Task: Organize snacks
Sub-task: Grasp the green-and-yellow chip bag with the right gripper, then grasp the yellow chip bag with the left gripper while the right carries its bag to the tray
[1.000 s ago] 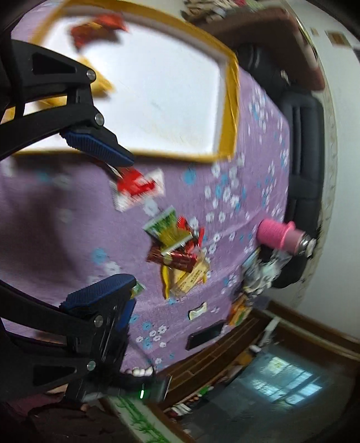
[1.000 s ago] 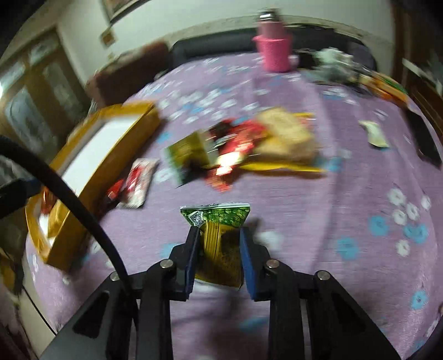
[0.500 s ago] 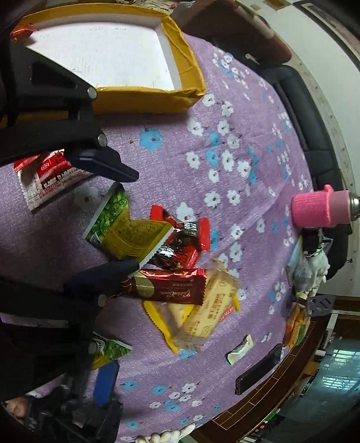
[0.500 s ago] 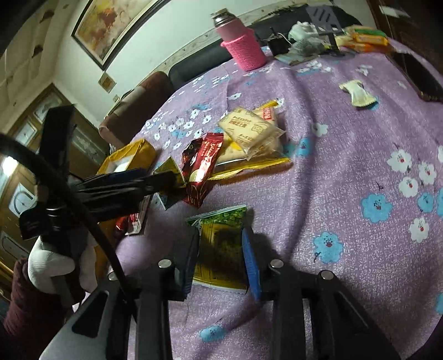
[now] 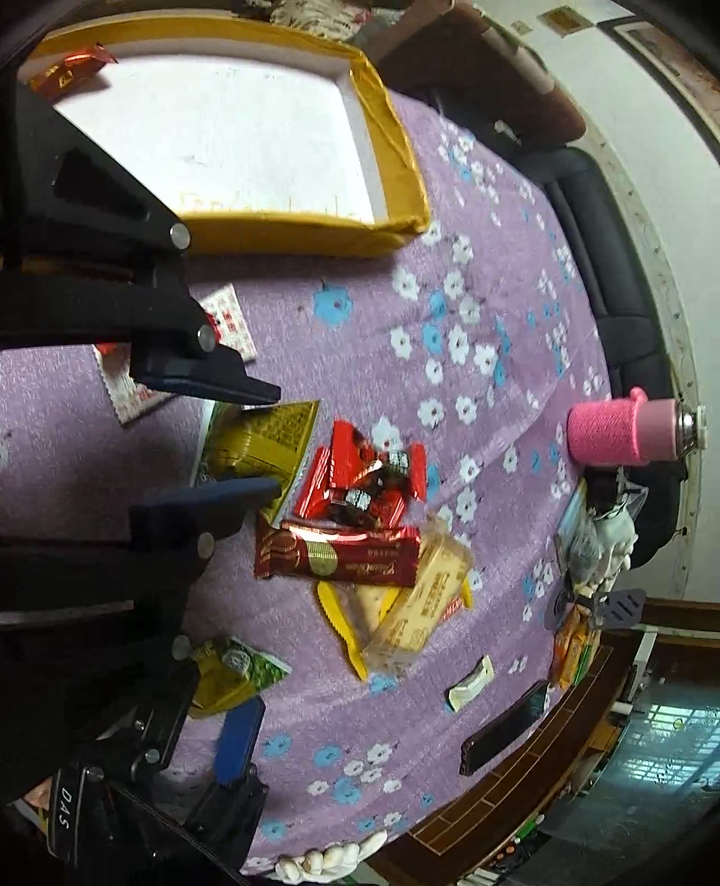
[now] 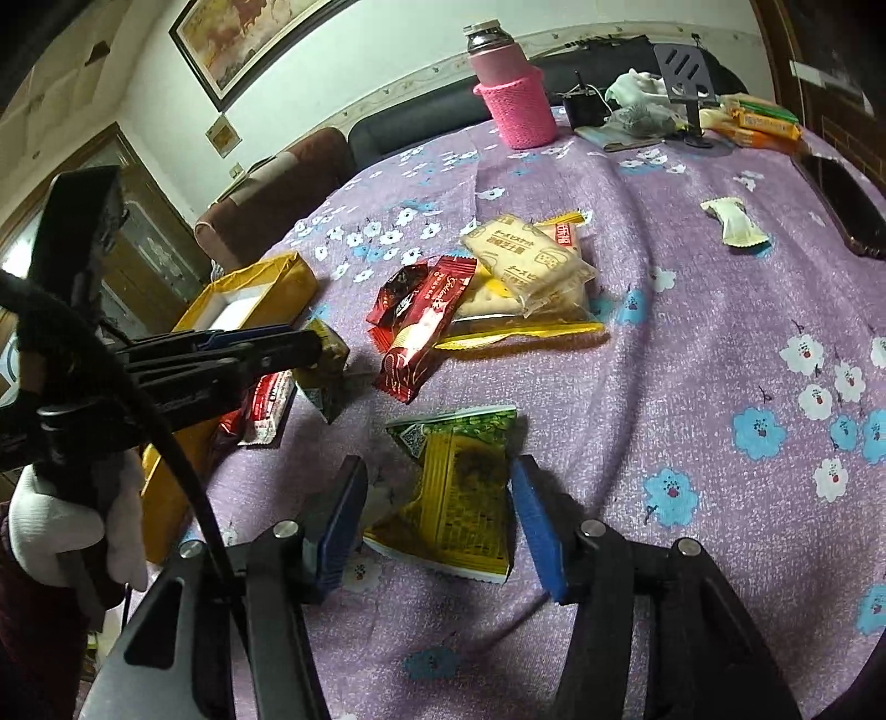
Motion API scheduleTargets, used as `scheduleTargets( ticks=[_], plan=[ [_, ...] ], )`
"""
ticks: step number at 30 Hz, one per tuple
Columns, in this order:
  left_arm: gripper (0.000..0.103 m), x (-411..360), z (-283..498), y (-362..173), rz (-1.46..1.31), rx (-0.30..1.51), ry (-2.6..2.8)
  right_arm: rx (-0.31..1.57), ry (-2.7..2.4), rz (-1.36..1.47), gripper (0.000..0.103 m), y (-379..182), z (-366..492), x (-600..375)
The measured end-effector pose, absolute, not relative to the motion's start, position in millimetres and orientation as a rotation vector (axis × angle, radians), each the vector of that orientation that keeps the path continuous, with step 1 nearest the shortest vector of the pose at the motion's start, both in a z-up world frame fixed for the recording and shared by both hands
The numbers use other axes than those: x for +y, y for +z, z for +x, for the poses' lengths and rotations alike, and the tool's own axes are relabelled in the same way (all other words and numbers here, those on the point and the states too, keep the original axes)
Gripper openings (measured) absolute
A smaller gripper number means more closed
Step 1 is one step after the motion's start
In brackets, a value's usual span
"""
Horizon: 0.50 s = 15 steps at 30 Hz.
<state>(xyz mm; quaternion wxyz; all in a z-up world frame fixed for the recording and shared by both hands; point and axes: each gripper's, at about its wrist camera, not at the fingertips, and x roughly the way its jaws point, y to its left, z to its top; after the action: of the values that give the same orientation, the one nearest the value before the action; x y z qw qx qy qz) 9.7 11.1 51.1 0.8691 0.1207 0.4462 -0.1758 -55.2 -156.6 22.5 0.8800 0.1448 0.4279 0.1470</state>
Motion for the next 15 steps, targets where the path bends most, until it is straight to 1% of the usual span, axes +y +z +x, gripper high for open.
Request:
scheduleTargets(
  ticks=[1,3,5,9,10,11,12,13,15],
  plan=[
    [0.042,11.2,9.3,51.2,0.258,0.927,-0.354,0.898,0.295,0.292,0.054,23.2,-55.1,-154.5],
    [0.07,12.3,9.3,51.8,0.256,0.909,-0.339,0.907,0.288,0.281,0.056,24.1,-55.6,-151.4],
    [0.083,10.6,11.9,50.3,0.273,0.899,-0.328,0.919,0.282,0.268,0.059,25.0,-54.7,-148.2],
    [0.084,1.4,19.6,34.3,0.311,0.949,-0.34,0.935,0.256,0.224,0.059,25.5,-53.7,-141.0],
    [0.081,-2.7,20.1,28.6,0.332,0.963,-0.344,0.939,0.251,0.21,0.059,25.5,-53.9,-138.9],
    [0.062,-7.0,18.9,22.5,0.359,0.967,-0.348,0.937,0.244,0.199,0.059,25.6,-54.3,-136.6],
    [0.05,-9.5,17.6,17.9,0.374,0.976,-0.359,0.936,0.236,0.181,0.059,25.6,-54.7,-133.8],
    [0.041,-9.0,16.1,20.3,0.352,0.956,-0.372,0.935,0.226,0.156,0.059,25.2,-54.8,-130.4],
    [0.035,-9.9,17.3,22.6,0.338,0.968,-0.364,0.932,0.208,0.12,0.057,25.0,-55.4,-126.1]
  ],
)
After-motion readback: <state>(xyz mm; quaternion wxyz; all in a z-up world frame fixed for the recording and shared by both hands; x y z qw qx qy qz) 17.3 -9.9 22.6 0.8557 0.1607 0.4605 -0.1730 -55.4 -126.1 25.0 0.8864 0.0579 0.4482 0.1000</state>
